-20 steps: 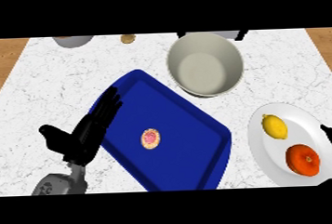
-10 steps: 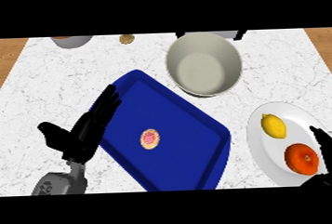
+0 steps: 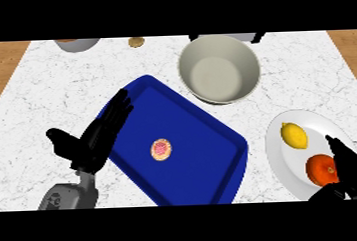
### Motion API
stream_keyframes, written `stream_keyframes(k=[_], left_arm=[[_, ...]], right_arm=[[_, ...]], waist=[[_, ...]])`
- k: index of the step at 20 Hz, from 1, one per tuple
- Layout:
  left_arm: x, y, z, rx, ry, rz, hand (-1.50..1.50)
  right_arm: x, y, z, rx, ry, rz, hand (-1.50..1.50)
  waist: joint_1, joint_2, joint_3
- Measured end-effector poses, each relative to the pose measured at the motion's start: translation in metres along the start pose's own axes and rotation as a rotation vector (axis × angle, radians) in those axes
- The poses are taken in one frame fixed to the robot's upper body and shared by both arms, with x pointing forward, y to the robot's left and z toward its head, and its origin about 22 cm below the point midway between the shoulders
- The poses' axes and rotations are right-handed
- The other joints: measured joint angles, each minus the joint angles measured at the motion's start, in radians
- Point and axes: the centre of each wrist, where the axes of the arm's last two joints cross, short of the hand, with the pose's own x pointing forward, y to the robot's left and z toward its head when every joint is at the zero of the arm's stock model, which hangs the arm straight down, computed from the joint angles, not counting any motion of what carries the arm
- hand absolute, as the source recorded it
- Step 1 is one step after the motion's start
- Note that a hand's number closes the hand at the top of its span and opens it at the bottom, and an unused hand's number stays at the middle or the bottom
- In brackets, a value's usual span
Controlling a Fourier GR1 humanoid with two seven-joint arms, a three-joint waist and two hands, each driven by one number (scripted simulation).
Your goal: Pick the squash from the plate and place it in the bowl
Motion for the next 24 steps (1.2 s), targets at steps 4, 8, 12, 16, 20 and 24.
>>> stream_keyframes(k=[4, 8, 12, 16, 20, 24], left_arm=[[0.005, 0.002, 0.002, -0.002, 0.000, 0.002, 0.00], [0.002, 0.001, 0.003, -0.001, 0.000, 0.009, 0.00], [0.002, 0.006, 0.003, -0.001, 0.000, -0.002, 0.00], [0.003, 0.009, 0.000, -0.003, 0.002, 0.010, 0.00], [-0.003, 0.003, 0.002, -0.006, -0.004, 0.009, 0.00], [0.000, 0.001, 0.004, -0.001, -0.004, 0.007, 0.00]], right_arm=[[-0.005, 0.007, -0.006, -0.012, 0.007, -0.006, -1.50], [-0.006, 0.015, -0.012, -0.016, 0.010, -0.016, -1.50], [-0.012, 0.021, -0.019, -0.017, 0.008, -0.024, -1.50], [-0.018, 0.027, -0.028, -0.023, -0.008, -0.038, 1.50], [-0.019, 0.028, -0.039, -0.056, -0.062, -0.029, 1.50], [-0.017, 0.029, -0.045, -0.081, -0.096, -0.008, 1.50]], waist=[[0.000, 0.000, 0.000], [0.000, 0.000, 0.000], [0.000, 0.000, 0.000], [0.000, 0.000, 0.000], [0.000, -0.002, -0.005], [0.000, -0.004, -0.009]])
